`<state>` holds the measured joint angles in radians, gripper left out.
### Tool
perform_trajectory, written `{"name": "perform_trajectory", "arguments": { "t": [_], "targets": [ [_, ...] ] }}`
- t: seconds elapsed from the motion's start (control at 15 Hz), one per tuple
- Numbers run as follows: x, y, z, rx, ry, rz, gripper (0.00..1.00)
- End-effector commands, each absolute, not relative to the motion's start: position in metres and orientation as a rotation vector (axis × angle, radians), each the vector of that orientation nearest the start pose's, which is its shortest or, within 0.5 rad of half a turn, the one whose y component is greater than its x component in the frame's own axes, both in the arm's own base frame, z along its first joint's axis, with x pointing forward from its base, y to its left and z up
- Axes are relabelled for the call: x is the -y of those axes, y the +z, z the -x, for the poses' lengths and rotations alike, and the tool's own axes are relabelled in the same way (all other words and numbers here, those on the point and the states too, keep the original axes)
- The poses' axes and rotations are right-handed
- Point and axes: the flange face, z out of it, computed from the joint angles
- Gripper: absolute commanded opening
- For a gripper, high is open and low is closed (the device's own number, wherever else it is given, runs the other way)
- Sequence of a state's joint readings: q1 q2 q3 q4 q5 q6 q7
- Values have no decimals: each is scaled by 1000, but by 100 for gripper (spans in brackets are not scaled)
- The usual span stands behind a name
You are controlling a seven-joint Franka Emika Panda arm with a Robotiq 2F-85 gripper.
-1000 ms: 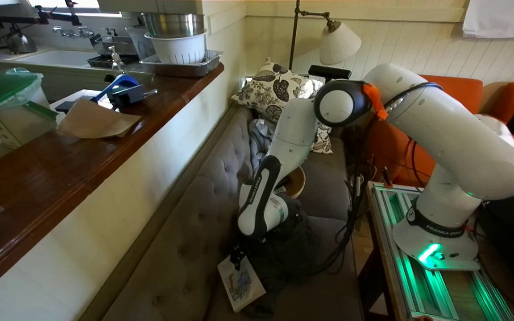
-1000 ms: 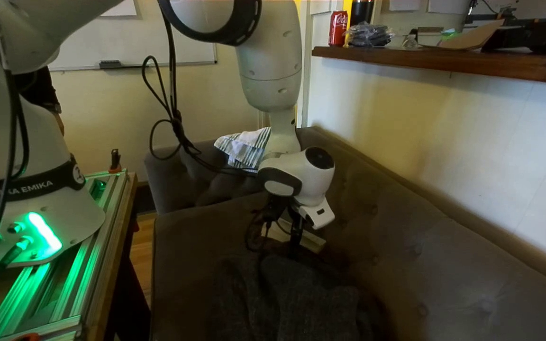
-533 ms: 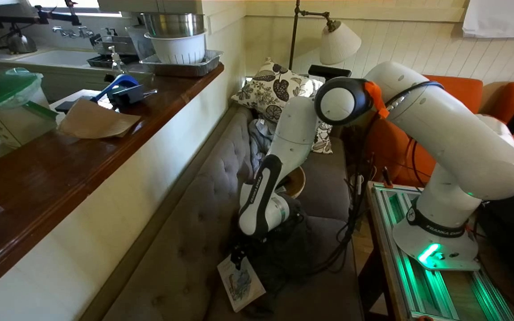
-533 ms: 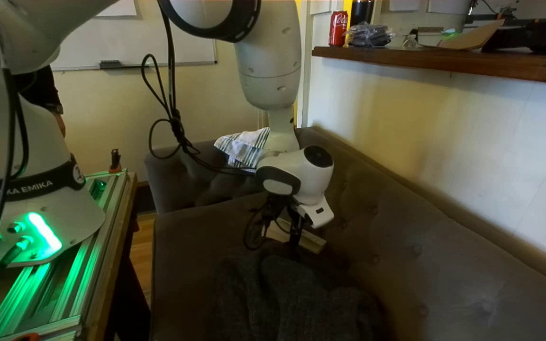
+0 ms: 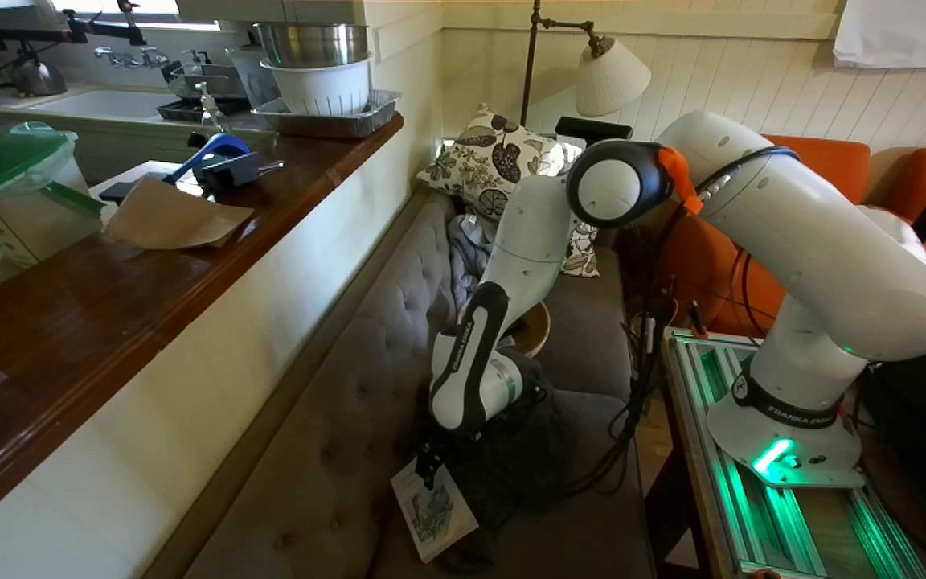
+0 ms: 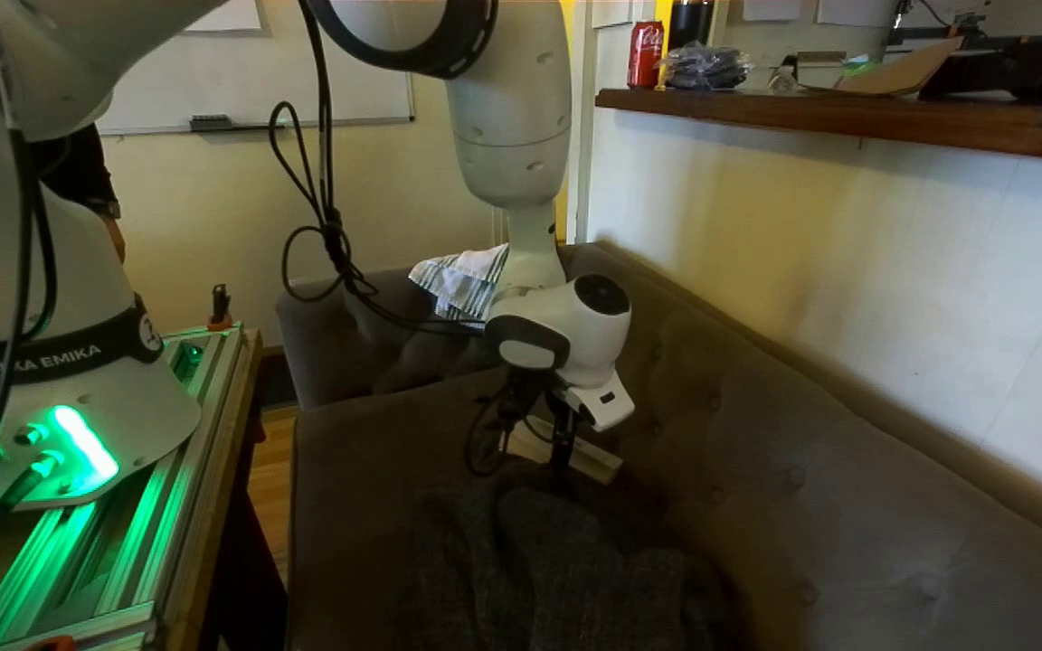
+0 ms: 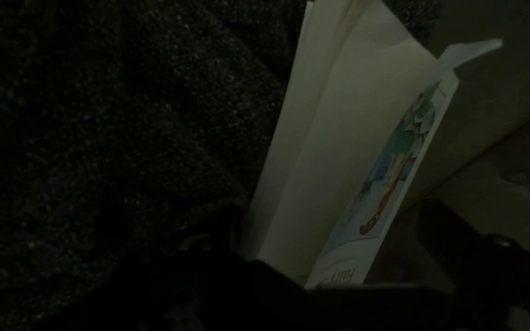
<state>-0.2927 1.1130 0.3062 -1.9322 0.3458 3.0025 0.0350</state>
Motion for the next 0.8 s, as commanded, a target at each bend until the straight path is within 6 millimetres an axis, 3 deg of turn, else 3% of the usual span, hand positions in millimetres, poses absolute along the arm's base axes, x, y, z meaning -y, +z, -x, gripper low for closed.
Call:
{"name": "perform_trajectory", "arguments": {
  "t": [0.0,0.4,0.53,0.73],
  "targets": [
    [-5,-44,-528,-716,-50,2751,100],
    [-15,-14,-499,-817,82,2876,100],
    [-23,-15,-493,-726,169,2916,100],
    [-40,-15,-500,-560,220,2859,100]
  ]
}}
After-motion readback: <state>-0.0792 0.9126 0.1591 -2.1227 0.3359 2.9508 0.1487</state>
